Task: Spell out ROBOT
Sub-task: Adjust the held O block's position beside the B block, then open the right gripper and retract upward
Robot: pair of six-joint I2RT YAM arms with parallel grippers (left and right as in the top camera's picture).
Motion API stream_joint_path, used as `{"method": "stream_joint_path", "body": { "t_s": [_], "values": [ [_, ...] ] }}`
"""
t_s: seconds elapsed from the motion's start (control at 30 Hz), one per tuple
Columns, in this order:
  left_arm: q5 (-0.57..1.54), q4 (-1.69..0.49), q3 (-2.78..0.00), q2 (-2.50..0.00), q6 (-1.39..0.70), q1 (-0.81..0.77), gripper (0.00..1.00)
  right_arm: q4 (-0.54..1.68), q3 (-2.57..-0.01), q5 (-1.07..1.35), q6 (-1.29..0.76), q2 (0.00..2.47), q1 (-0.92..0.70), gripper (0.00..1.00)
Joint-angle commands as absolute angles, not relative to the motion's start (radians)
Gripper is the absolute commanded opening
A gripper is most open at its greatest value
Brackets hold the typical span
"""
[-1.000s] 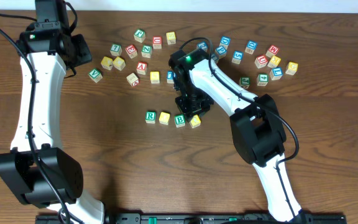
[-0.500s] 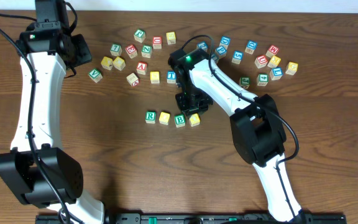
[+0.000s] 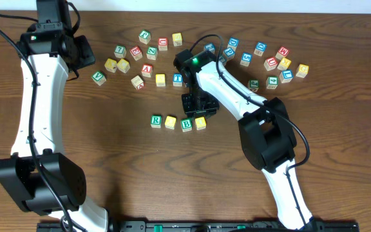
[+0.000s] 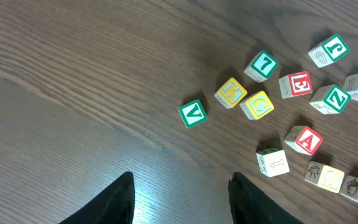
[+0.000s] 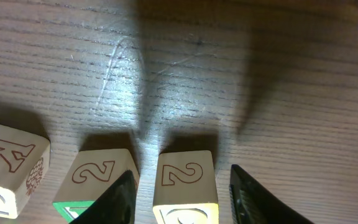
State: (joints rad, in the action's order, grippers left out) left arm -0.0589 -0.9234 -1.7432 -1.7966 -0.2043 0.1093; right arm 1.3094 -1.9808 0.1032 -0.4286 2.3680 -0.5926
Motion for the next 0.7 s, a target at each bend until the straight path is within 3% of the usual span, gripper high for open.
{"method": "stream_joint_path", "body": {
  "t_s": [0.0,0.67],
  "values": [
    [-0.068,-0.926,-1.735,-1.784,-0.188,0.111,0.48,1.310,-1.981,0.097,-0.448,2.368,-0.595,0.45],
    [-0.068,-0.927,-1.735,-1.784,-0.188,0.111,0.49,1.397,-2.367,0.077,-0.365,2.367,-0.443,0.57]
  ]
}}
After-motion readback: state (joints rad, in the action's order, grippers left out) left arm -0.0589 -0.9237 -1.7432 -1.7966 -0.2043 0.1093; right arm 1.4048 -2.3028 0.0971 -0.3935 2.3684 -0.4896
